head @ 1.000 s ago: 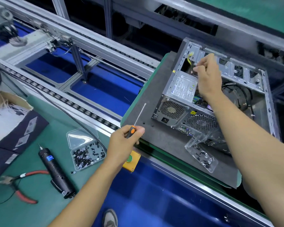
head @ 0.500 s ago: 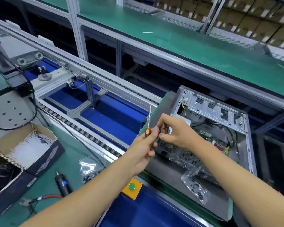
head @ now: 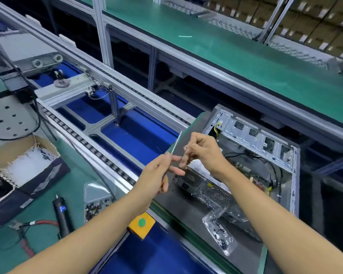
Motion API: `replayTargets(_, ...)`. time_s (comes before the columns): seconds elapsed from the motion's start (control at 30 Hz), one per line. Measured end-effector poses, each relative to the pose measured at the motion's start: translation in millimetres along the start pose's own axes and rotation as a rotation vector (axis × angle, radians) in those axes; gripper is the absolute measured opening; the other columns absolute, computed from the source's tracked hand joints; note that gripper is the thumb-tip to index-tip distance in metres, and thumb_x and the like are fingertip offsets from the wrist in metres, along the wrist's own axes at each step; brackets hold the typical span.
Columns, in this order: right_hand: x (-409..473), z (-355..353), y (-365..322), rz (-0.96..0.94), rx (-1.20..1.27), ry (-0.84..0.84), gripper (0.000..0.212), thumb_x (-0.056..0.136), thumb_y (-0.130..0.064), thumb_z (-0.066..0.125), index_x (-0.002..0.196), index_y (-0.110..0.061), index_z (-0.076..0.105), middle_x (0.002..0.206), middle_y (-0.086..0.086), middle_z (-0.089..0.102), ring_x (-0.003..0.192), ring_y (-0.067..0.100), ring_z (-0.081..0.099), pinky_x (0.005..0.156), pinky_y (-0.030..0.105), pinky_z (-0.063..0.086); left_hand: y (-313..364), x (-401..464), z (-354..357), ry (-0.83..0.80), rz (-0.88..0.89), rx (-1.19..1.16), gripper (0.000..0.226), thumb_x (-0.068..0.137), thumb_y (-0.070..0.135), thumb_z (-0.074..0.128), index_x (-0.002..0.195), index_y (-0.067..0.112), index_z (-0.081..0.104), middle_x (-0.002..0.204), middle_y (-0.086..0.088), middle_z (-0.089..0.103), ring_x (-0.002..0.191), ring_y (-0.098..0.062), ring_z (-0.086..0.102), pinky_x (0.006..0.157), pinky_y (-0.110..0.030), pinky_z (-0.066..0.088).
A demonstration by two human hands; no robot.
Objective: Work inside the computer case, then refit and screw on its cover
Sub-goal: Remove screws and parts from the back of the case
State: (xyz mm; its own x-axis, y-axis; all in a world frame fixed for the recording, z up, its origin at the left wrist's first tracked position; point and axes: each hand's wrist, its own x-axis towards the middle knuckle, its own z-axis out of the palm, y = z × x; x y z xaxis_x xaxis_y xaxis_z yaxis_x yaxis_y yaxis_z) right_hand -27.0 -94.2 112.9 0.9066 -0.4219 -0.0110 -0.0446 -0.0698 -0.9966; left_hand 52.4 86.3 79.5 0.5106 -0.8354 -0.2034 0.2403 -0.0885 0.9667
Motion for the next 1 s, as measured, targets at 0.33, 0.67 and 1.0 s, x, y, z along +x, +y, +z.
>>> replayTargets(0.33, 14.0, -17.3, 10.7, 0.093, 0.243, -0.154, 0.037, 0.096, -0.004, 0.052, 0.065, -0.022, 0.06, 0.089, 0.025, 0.076, 0.086, 0.041, 0.076, 0.058, 0.04, 0.062, -16.0, -4.0, 2.8, 0.103, 0.109, 0.037, 0.024, 0.105, 0.038, 0.051, 0.125, 0.042, 0.064, 0.118, 0.003, 0.075, 0.086, -0.029, 0.077, 0.044, -0.023, 0.048)
replayTargets(0.67, 22.4, -28.3, 16.4, 0.121, 0.201, -0.198, 0.032, 0.093, -0.007, 0.057, 0.063, -0.02, 0.057, 0.09, 0.026, 0.074, 0.083, 0.039, 0.076, 0.057, 0.04, 0.061, -28.8, 2.0, -7.4, 0.145, 0.208, 0.279, 0.027, 0.105, 0.028, 0.057, 0.129, 0.036, 0.067, 0.119, 0.007, 0.074, 0.097, -0.022, 0.075, 0.085, -0.032, 0.06)
replayTargets(1.0, 24.6, -29.8, 19.7, 0.101, 0.153, -0.247, 0.028, 0.083, -0.004, 0.062, 0.062, -0.021, 0.057, 0.093, 0.03, 0.074, 0.086, 0.047, 0.075, 0.067, 0.039, 0.063, -30.2, 1.1, -13.0, 0.137, 0.191, 0.356, 0.026, 0.103, 0.034, 0.057, 0.125, 0.041, 0.068, 0.113, 0.011, 0.075, 0.076, -0.023, 0.076, 0.079, -0.023, 0.057)
